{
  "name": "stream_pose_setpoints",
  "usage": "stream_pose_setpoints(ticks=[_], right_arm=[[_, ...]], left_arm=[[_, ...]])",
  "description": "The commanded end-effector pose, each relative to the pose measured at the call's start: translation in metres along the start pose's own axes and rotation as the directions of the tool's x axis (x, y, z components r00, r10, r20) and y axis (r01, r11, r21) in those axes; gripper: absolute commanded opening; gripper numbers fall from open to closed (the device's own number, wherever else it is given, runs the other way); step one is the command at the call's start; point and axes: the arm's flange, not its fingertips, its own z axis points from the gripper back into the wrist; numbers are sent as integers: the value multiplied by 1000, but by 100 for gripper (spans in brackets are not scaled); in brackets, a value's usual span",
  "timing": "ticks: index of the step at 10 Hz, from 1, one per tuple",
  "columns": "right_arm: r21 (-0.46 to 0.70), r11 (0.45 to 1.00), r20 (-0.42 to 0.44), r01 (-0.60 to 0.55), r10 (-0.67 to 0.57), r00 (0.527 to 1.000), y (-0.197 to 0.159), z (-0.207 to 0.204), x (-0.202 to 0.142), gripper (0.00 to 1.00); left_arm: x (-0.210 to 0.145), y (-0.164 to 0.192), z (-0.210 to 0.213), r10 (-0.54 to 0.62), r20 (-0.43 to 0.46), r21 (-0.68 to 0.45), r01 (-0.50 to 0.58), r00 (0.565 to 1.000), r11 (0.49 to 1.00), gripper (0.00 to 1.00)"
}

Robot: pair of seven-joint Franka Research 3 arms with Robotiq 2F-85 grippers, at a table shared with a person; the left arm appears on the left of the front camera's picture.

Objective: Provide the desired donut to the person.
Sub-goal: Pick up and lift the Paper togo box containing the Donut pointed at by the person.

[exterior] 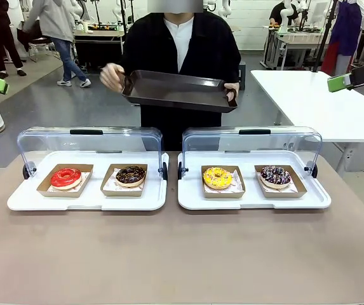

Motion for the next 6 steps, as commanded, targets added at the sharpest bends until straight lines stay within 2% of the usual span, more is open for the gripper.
stream_pose_setpoints(ticks=[1,2,3,4,5,6], right_arm=[[53,998,5,16,-17,1000,-25,-7,15,100],[165,986,-14,4,-2,1000,-46,-10,27,100],[206,978,-21,-20,24,999,-62,-11,34,100],[290,953,0,-84,88,996,-71,-12,36,100],[398,905,10,-149,158,987,-76,-12,33,100],[402,902,3,-158,172,985,-83,-14,30,100]], left_arm=[[3,0,-1,-46,-20,-56,44,999,997,100],[3,-2,-2,-60,-33,-66,57,998,996,100],[2,-4,-1,-76,-38,-77,73,996,994,100],[1,-4,1,-85,-41,-88,81,995,993,100],[-1,-1,5,-86,-30,-120,81,996,989,100],[-2,1,9,-81,-22,-119,78,996,990,100]])
